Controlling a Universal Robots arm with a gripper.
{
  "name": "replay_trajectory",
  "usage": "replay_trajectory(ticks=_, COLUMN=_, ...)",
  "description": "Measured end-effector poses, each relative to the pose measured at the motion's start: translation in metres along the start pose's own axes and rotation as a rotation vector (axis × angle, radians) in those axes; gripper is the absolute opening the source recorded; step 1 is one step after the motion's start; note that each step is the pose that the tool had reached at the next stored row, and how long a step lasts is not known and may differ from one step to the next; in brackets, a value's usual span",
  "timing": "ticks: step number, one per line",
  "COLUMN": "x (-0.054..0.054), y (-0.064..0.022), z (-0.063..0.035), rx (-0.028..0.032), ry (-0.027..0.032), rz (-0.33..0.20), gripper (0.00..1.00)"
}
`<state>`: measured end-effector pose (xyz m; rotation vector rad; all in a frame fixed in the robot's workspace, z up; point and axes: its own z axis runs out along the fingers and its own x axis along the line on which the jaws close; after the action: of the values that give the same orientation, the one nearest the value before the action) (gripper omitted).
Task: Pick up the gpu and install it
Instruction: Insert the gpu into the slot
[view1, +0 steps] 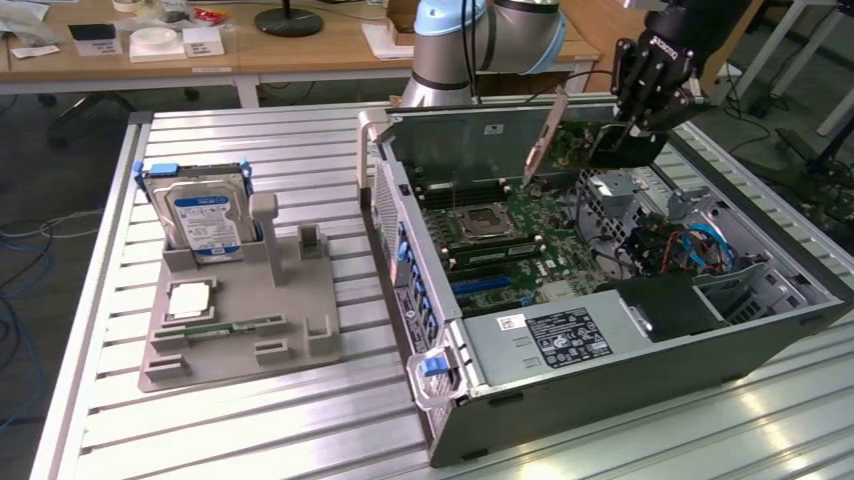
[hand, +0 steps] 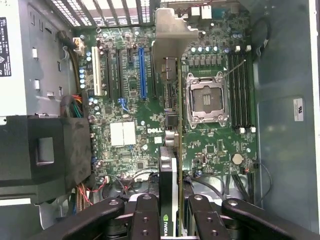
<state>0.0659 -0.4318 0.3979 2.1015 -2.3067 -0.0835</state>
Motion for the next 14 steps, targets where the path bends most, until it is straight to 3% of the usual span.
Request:
replay_trajectory(ticks=2, x=0.000, y=0.0002, z=0.0000, rx=0.0027, ry=-0.0002, rz=-0.001, gripper=0.27)
replay_trajectory(ticks=4, x=0.000, y=0.0011, z=0.0002, rx=0.0170, ry=-0.0018, rz=-0.003, gripper=0.27)
replay_trajectory(ticks=6, x=0.000, y=0.0021, z=0.0004, rx=0.0376, ry=-0.0038, rz=-0.005, gripper=0.27)
replay_trajectory(ticks=10, x=0.001, y=0.0067, z=0.0016, rx=0.0860, ry=-0.0109, rz=-0.007, gripper=0.27)
replay_trajectory(ticks=11, x=0.001, y=0.0090, z=0.0019, rx=0.0928, ry=-0.0123, rz=-0.007, gripper=0.27)
replay_trajectory(ticks=14, x=0.001, y=0.0111, z=0.0025, rx=0.0940, ry=-0.0127, rz=-0.007, gripper=0.27)
